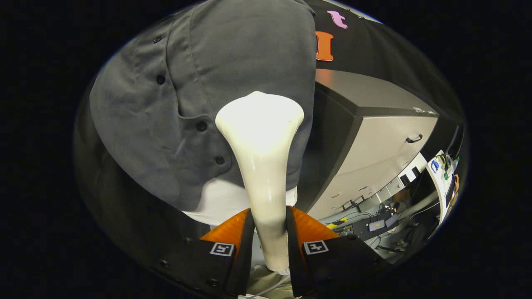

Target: Iron the clothes twice with a garment steamer, once on the left side and once on the right side.

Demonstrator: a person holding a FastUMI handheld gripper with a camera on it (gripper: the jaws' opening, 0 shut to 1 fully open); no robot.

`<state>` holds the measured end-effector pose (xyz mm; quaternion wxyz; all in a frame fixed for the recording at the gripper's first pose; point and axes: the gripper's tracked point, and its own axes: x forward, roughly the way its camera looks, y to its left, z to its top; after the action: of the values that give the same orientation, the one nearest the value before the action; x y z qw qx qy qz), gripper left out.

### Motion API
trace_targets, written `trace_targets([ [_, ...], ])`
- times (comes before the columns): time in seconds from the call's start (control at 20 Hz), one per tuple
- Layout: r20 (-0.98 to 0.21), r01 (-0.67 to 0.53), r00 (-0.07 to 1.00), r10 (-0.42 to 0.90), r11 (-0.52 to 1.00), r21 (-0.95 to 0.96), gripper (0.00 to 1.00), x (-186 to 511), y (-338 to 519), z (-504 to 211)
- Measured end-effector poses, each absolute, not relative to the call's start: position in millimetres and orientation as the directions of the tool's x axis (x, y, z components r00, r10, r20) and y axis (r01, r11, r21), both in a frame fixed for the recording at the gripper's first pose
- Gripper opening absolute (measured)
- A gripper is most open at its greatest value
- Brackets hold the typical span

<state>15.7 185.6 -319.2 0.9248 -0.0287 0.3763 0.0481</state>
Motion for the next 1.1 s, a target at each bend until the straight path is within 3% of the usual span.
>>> trace_targets([
  [0.7,-0.777,-0.112,0.627,0.057,0.994,-0.018,0.47,-5.2,176.8,-393.6],
  [1.1,-0.777,-0.107,0.627,0.061,0.994,-0.009,0.47,-16.3,172.8,-384.6],
])
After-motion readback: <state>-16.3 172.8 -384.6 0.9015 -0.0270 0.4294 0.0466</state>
